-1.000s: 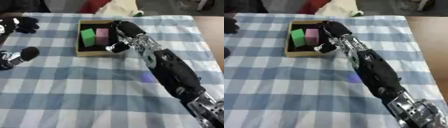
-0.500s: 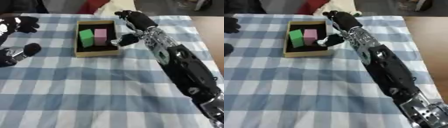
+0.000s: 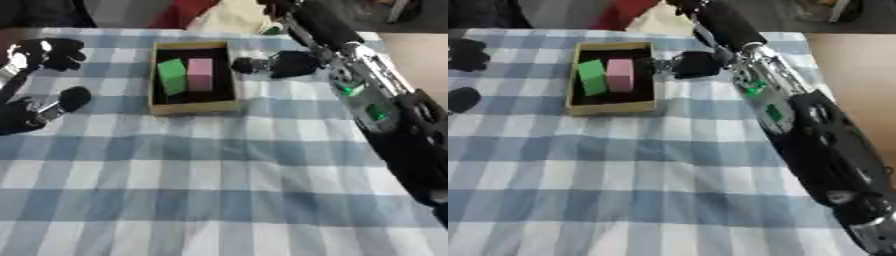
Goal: Pick up objects on the table and place them in the box.
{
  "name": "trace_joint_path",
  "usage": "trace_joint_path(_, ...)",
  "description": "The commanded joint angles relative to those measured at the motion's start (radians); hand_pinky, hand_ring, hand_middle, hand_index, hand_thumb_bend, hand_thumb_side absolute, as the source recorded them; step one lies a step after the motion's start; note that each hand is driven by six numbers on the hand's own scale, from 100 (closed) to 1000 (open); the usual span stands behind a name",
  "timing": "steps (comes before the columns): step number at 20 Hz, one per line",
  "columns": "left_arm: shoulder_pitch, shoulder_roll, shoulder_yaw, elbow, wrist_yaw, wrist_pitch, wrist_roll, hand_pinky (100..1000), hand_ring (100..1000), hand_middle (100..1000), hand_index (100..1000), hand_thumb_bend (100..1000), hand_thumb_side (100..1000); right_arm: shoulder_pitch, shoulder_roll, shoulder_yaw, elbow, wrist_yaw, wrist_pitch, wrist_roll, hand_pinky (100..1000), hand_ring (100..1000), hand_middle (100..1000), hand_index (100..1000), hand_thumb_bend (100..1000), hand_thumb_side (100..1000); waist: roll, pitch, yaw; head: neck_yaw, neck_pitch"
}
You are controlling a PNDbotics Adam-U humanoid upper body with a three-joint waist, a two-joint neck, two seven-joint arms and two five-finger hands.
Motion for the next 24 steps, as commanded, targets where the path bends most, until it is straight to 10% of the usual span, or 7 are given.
trace_joint_path(1,-0.004,0.030,0.015,-0.006,-0.004,0.000,0.006,806,746,723,881,719,830,0.029,-0.062,-0.018,-0.116,-0.109,0.055,0.001,899,842,827,978,782,1000,0.004,-0.025,-0.005,0.009,0.007)
trace_joint_path(12,0.008,0.028,0.006,0.000,-0.008,-0.001,-0.007,807,747,723,882,714,830,0.232,-0.115,-0.071,-0.333,-0.432,0.213,-0.014,863,857,838,1000,404,1000,-0.002,-0.023,-0.022,0.029,0.023)
trace_joint_path(16,0.012,0.024,0.003,-0.005,-0.008,-0.004,-0.010,806,746,722,882,711,831,0.283,-0.133,-0.081,-0.387,-0.393,0.180,-0.003,856,847,819,976,256,730,-0.003,-0.022,-0.024,0.032,0.026)
trace_joint_path(24,0.043,0.021,-0.011,-0.038,-0.013,-0.015,-0.027,806,745,719,880,704,830,0.363,-0.154,-0.078,-0.438,-0.264,0.134,0.105,874,856,838,980,248,720,-0.002,-0.016,-0.025,0.042,0.031)
